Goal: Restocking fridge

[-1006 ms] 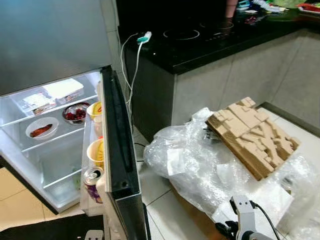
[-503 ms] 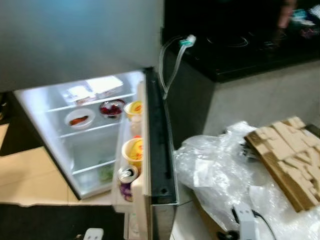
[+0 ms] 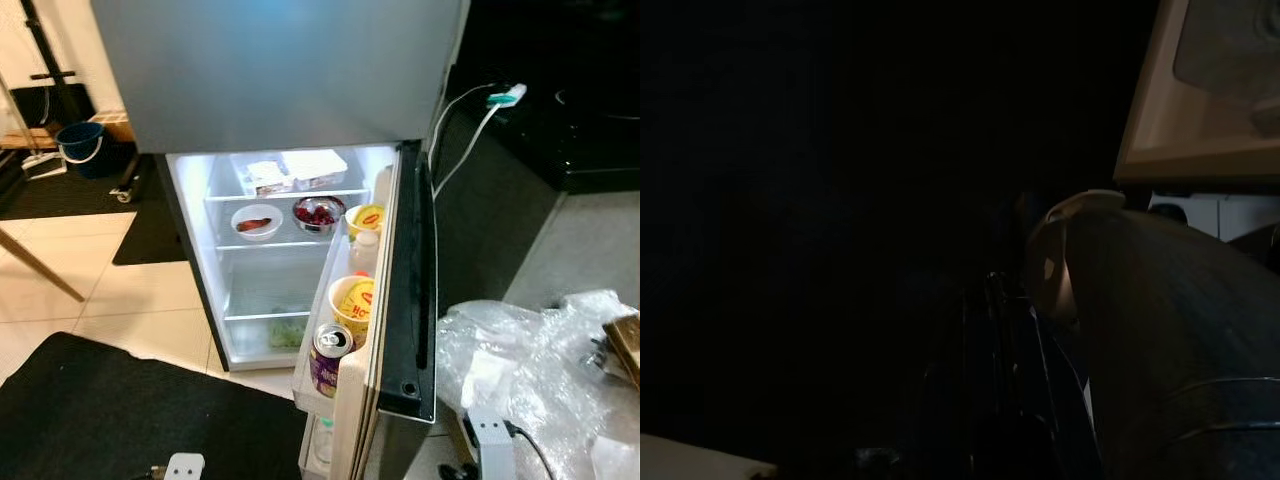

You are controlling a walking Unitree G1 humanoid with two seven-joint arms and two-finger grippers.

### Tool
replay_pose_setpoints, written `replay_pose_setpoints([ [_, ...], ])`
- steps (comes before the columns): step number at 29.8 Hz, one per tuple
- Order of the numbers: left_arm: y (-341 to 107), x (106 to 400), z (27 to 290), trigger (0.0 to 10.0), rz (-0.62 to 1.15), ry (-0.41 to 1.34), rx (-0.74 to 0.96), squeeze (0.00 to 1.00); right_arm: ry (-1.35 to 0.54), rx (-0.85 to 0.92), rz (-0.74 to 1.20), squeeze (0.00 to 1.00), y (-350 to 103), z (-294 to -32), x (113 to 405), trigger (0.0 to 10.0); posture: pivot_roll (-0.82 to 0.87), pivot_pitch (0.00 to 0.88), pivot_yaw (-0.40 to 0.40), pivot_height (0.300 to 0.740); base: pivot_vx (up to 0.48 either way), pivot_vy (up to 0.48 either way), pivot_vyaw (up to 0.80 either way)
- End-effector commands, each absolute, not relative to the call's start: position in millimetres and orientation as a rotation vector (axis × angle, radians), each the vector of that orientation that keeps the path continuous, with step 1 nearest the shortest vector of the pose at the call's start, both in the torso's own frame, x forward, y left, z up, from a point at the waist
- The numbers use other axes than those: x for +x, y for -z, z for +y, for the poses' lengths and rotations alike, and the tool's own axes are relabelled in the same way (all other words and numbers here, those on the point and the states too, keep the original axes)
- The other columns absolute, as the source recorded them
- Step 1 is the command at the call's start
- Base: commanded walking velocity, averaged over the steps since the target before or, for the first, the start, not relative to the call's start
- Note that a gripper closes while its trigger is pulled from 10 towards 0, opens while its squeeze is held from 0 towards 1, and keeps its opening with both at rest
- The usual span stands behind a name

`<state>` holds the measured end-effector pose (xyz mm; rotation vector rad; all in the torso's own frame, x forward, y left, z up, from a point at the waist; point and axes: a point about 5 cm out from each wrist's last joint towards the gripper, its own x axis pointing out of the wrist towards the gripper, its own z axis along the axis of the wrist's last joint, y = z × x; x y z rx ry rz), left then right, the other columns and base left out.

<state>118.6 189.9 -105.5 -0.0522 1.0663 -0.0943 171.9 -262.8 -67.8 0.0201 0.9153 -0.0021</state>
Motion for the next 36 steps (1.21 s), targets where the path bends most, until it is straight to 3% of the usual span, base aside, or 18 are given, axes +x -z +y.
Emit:
replay_pose_setpoints([
  [1, 109, 107, 188, 10.0, 1.114, 0.101, -0.056, 0.0, 0.055, 0.02, 0.875, 0.0, 63, -270, 177, 10.0, -0.06, 0.0, -0.002, 0.74, 0.0, 0.0, 0.0],
  [4, 109, 107, 188, 10.0, 1.115, 0.102, -0.056, 0.0, 0.112, 0.148, 0.717, 0.0, 45, -281, 198, 10.0, -0.06, 0.0, -0.001, 0.74, 0.0, 0.0, 0.0],
  [7, 109, 107, 188, 10.0, 1.116, 0.103, -0.056, 0.0, 0.01, 0.341, 0.489, 0.0, 18, -280, 230, 10.0, -0.06, 0.0, -0.001, 0.74, 0.0, 0.0, 0.0],
  [16, 110, 107, 188, 10.0, 1.117, 0.105, -0.059, 0.0, -0.344, 0.488, 0.231, 0.0, -31, -258, 275, 10.0, -0.07, 0.0, 0.0, 0.74, 0.0, 0.0, 0.0],
  [18, 110, 107, 188, 10.0, 1.117, 0.105, -0.059, 0.0, -0.344, 0.488, 0.231, 0.0, -31, -258, 275, 10.0, -0.07, 0.0, 0.0, 0.74, 0.0, 0.0, 0.0],
  [19, 110, 107, 187, 10.0, 1.117, 0.105, -0.062, 0.0, -0.516, 0.494, 0.207, 0.0, -41, -243, 280, 10.0, -0.07, 0.0, -0.002, 0.74, 0.0, 0.0, 0.0],
  [21, 110, 107, 186, 10.0, 1.116, 0.104, -0.064, 0.0, -0.678, 0.5, 0.191, 0.0, -50, -228, 282, 10.0, -0.07, 0.0, -0.002, 0.74, 0.0, 0.0, 0.0],
  [36, 110, 106, 186, 10.0, 1.119, 0.104, -0.064, 0.0, -1.221, 0.51, 0.147, 0.0, -86, -169, 269, 10.0, -0.06, 0.0, -0.003, 0.74, 0.0, 0.0, 0.0],
])
